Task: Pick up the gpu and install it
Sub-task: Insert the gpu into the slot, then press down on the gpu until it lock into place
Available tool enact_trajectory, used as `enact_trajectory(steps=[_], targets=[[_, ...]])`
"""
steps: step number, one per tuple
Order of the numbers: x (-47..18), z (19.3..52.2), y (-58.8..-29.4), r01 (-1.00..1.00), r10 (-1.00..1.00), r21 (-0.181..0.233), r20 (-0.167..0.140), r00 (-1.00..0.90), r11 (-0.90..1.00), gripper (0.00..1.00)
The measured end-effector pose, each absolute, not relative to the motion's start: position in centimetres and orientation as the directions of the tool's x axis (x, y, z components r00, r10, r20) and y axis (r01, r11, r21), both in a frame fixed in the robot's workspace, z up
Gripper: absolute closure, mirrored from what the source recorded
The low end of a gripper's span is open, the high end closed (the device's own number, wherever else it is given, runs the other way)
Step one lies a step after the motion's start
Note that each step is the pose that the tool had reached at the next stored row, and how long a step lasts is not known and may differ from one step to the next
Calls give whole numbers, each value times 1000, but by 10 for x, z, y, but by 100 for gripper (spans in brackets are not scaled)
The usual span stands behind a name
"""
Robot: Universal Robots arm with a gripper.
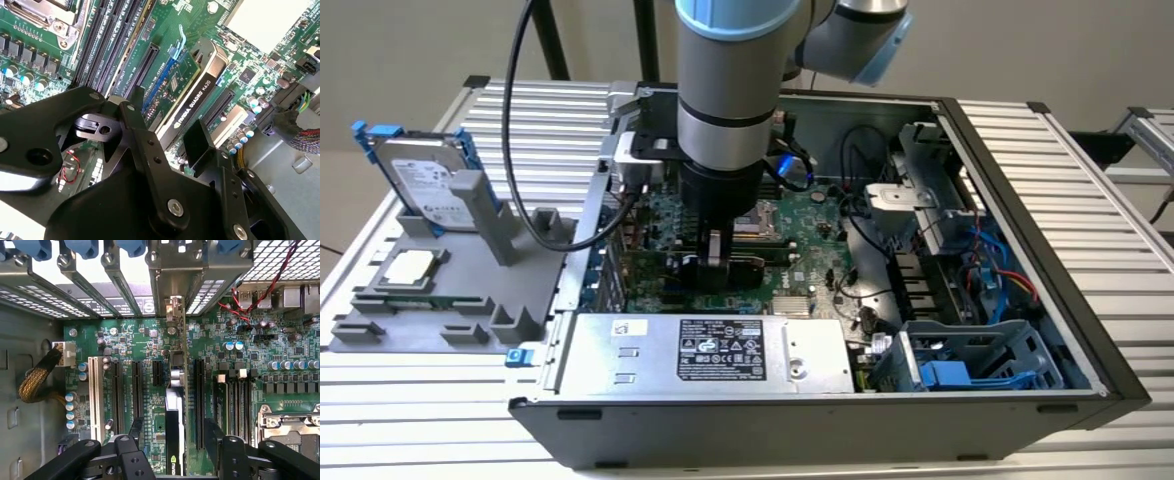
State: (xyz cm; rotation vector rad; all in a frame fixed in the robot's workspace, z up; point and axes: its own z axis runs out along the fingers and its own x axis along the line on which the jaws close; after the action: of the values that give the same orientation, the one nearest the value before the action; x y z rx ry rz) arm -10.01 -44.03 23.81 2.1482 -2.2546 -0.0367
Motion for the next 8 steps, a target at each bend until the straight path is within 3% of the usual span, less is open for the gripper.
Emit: enact_trajectory(steps=[8], targets=[[-100,265,-440,-998,-999,36,3,-48,48,0]])
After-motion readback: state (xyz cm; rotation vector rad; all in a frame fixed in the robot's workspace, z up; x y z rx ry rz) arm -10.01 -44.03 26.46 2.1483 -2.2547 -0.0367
